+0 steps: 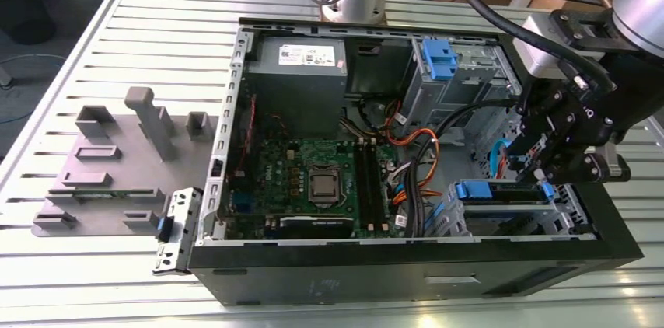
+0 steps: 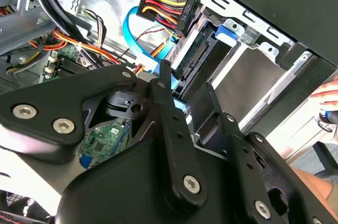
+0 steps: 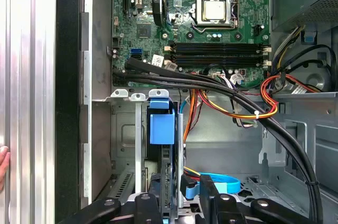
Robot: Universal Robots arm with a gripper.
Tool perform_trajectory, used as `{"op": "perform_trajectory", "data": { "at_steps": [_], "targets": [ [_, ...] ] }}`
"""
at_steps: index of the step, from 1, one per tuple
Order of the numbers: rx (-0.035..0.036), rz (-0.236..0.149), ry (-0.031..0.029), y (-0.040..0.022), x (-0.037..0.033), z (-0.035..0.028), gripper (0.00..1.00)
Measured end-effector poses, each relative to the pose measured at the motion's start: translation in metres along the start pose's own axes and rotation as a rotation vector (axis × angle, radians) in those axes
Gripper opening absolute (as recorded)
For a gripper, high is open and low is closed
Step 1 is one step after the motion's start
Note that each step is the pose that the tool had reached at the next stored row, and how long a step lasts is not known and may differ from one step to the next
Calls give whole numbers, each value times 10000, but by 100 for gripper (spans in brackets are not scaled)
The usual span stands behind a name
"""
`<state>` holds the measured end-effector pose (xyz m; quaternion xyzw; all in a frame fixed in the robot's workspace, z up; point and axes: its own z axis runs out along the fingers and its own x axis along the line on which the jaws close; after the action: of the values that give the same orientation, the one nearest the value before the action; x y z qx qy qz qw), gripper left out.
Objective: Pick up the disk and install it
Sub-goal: 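Insert the first disk wire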
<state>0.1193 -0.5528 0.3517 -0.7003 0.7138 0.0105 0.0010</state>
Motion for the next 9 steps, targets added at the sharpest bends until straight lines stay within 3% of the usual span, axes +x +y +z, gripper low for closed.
{"op": "perform_trajectory", "data": {
  "at_steps": [2,7,9],
  "targets": [
    [0,0,-1,0,0,1,41],
    [0,0,-1,0,0,2,17],
    [0,0,0,0,0,2,16]
  ]
}}
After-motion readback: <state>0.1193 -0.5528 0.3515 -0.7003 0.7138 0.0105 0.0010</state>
